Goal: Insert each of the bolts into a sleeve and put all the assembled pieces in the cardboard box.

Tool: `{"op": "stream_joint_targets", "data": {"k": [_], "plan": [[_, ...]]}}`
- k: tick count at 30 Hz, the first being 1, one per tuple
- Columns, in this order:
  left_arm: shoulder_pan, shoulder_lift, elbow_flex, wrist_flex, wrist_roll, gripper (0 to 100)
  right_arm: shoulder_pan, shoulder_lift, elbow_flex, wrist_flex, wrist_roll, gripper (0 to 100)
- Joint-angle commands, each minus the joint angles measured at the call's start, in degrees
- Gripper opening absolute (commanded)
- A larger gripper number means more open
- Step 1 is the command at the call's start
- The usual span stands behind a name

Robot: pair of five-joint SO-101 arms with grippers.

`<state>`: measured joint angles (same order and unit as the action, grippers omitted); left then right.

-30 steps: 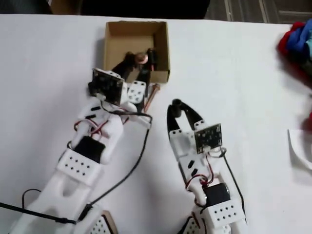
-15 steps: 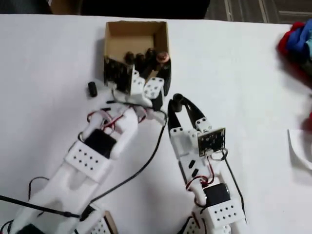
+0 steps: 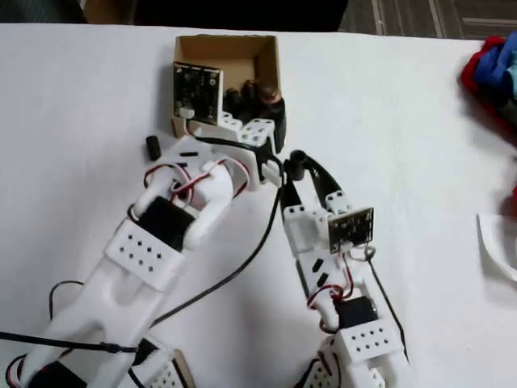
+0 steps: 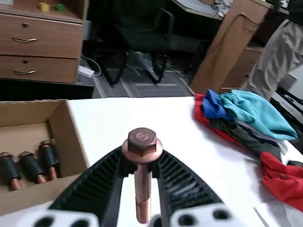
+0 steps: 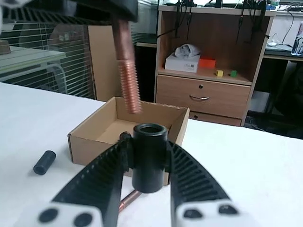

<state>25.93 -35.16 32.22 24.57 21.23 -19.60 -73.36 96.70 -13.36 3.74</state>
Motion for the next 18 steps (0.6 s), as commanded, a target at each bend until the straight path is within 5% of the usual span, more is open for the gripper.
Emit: {"op": "stream_joint_targets", "data": {"k": [1,11,18], "plan": [[3.6,0.3,-3.5,-1.7,0.3,3,-1.3,0.5,0.5,-1.6,-0.1,2.0],[3.9,0.4,-0.7,-4.0,-0.4,3,-2.0,0.6,0.5,-1.5,0.1,2.0],[2.4,0.2,1.1,-7.2,-9.2,3,-1.9,0.8,0.5,-1.5,0.2,2.0]]}}
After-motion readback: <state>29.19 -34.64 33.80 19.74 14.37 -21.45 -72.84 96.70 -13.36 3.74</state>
